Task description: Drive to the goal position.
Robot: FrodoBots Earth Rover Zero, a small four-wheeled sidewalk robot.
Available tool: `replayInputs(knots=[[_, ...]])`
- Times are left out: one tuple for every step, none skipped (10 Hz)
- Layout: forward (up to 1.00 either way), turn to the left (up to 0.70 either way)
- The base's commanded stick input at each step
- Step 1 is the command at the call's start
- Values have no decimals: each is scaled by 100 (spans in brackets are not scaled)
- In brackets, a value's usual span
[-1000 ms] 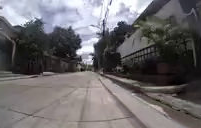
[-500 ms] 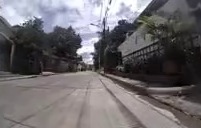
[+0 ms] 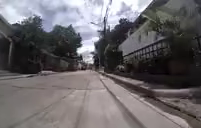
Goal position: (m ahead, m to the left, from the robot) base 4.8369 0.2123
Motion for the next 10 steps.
replayInputs(knots=[[50, 0], [50, 0], [50, 0], [50, 0], [50, 0], [50, 0], [50, 0], [50, 0], [50, 0], [50, 0]])
